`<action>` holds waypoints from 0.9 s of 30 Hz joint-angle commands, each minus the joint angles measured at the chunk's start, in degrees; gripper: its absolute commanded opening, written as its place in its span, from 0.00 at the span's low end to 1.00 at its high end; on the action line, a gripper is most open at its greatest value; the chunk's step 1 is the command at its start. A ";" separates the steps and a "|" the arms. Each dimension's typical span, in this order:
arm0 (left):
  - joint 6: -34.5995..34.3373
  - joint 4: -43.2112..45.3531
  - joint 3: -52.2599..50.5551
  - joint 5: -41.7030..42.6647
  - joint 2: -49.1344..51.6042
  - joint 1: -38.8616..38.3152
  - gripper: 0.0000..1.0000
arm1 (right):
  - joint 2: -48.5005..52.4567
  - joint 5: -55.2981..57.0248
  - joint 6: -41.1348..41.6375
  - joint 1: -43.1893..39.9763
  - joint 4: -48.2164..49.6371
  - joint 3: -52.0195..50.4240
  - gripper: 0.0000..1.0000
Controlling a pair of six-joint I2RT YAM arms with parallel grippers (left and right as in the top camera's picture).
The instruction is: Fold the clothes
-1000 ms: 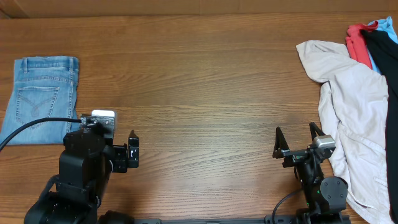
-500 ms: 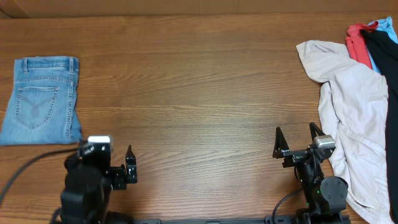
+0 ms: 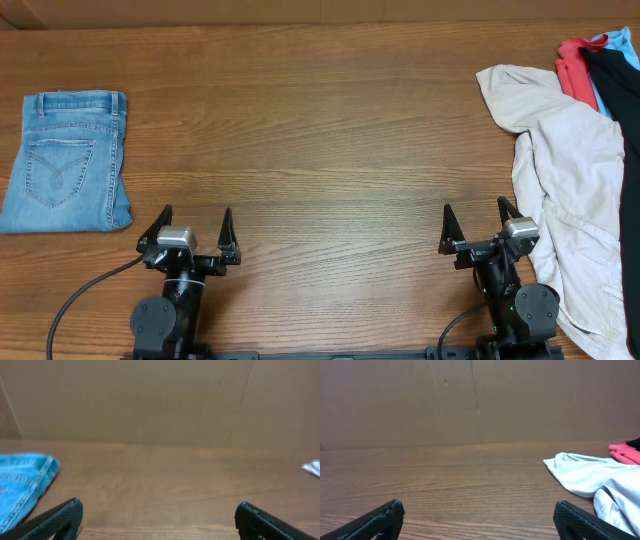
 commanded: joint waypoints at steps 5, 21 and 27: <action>0.59 -0.26 -3.65 0.11 -1.03 3.17 1.00 | -0.57 -0.02 -0.44 0.26 0.22 -0.59 1.00; 0.61 -3.02 -3.61 0.11 -0.96 3.26 1.00 | -0.57 0.00 -0.44 0.26 0.22 -0.59 1.00; 0.59 -3.02 -3.61 0.13 -0.96 3.26 1.00 | -0.57 0.00 -0.44 0.26 0.22 -0.59 1.00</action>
